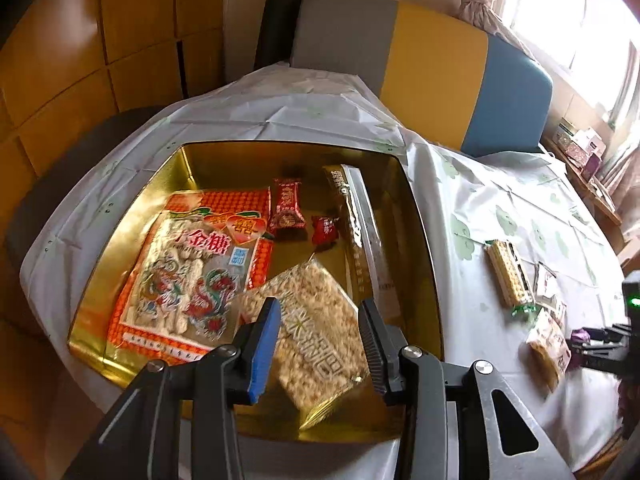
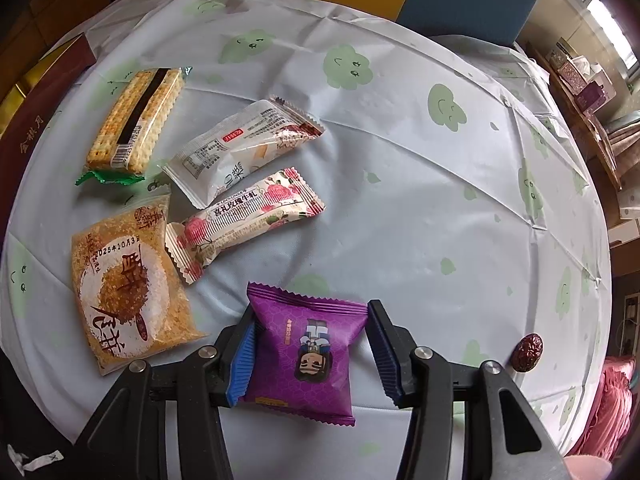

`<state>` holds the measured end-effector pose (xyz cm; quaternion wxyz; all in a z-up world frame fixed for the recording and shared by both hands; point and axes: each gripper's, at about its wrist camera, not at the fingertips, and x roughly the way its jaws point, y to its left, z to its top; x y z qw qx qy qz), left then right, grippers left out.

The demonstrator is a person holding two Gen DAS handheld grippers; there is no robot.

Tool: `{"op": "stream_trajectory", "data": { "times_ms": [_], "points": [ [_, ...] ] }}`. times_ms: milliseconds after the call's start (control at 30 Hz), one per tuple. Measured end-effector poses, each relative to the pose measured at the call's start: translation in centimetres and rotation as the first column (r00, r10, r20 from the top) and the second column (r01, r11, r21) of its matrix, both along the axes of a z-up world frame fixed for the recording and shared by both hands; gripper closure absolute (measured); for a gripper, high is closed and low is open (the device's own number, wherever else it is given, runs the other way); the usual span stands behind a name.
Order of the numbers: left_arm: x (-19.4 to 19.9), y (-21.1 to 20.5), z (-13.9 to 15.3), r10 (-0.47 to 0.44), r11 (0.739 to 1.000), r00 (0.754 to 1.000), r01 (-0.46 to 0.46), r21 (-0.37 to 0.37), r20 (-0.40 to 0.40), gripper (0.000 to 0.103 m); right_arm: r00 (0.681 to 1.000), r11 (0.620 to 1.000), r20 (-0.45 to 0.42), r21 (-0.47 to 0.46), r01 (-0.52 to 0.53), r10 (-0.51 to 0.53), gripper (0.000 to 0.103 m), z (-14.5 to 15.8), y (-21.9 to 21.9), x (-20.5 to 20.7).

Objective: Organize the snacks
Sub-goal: 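Carry the red candy bar into the gold tray and open the left tool, then carry the purple cake into the gold tray and open the right tool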

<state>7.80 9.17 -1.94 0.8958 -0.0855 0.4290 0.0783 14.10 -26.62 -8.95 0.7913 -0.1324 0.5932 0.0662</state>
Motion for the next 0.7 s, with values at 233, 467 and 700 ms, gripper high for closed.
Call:
{"op": "stream_trajectory", "data": {
  "times_ms": [233,467,700],
  "points": [
    [-1.8,1.0,-0.3,0.020,1.000,1.000,-0.020,-0.001,-0.004,0.062,1.000,1.000,0.003,0.016,0.010,-0.010,0.051,0.1,-0.5,0.4],
    [-2.8,2.6,-1.0,0.063,0.998,0.998,-0.064,-0.028,-0.014,0.062,1.000,0.999,0.009,0.019,0.029,-0.030,0.052,0.2,-0.6,0.4],
    [-3.3,3.7,-0.9,0.081,0.996,0.997,-0.081,-0.042,-0.003,0.062,0.991,0.992,0.052,0.026,0.126,-0.127,0.053,2.2,-1.5,0.8]
  ]
}}
